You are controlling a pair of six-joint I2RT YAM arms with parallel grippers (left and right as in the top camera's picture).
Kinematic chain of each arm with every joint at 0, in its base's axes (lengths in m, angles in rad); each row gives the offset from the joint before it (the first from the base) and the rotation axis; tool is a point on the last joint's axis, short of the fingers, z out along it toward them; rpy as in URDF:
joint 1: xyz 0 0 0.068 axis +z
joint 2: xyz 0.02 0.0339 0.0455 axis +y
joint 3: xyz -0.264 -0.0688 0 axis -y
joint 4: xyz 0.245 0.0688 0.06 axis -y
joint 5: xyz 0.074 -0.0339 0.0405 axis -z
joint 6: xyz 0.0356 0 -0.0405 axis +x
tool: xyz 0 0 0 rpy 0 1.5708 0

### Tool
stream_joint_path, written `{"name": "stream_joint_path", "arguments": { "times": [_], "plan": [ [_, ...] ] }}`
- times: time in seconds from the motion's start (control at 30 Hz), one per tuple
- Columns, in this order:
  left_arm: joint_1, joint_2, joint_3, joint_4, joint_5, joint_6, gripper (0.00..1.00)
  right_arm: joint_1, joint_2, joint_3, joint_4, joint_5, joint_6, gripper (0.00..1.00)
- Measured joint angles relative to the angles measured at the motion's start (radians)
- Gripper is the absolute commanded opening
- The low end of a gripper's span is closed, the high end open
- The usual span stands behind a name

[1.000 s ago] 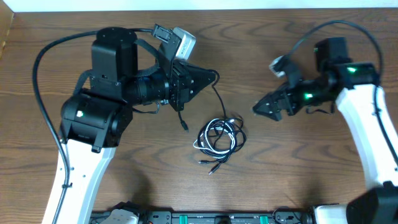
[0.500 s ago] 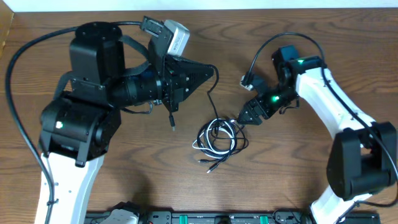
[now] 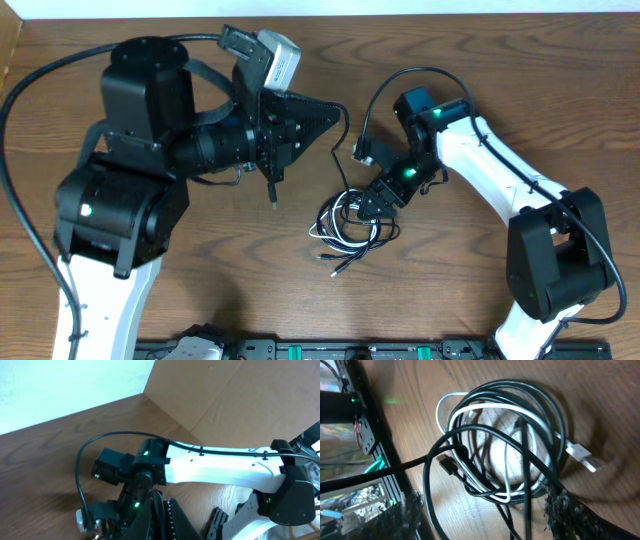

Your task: Untangle cables

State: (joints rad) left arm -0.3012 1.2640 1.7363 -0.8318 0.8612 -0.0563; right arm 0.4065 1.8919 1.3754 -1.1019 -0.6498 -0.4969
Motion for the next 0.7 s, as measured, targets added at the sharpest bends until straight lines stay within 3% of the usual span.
{"name": "stream_joint_path", "arguments": {
  "times": [0.07, 0.2, 0.27, 0.4, 0.43, 0.7],
  "plan": [
    [0.000, -0.016, 0.000, -0.001, 0.000, 0.000, 0.08, 0.005, 0.000, 0.000, 0.001, 0.013, -0.002, 0.68],
    [0.000, -0.061, 0.000, -0.002, -0.003, 0.001, 0.08, 0.005, 0.000, -0.004, 0.016, 0.032, -0.006, 0.66],
    [0.000, -0.076, 0.000, -0.002, -0.005, 0.003, 0.08, 0.005, 0.000, -0.013, 0.027, 0.037, -0.007, 0.58],
    [0.000, -0.084, 0.000, -0.002, -0.011, 0.004, 0.08, 0.005, 0.000, -0.046, 0.054, 0.043, -0.009, 0.10],
    [0.000, -0.083, 0.000, -0.003, -0.014, 0.004, 0.08, 0.005, 0.000, -0.056, 0.064, 0.045, -0.008, 0.02],
    [0.000, -0.083, 0.000, -0.005, -0.030, 0.004, 0.08, 0.005, 0.000, -0.105, 0.158, 0.045, 0.023, 0.01]
  ]
}}
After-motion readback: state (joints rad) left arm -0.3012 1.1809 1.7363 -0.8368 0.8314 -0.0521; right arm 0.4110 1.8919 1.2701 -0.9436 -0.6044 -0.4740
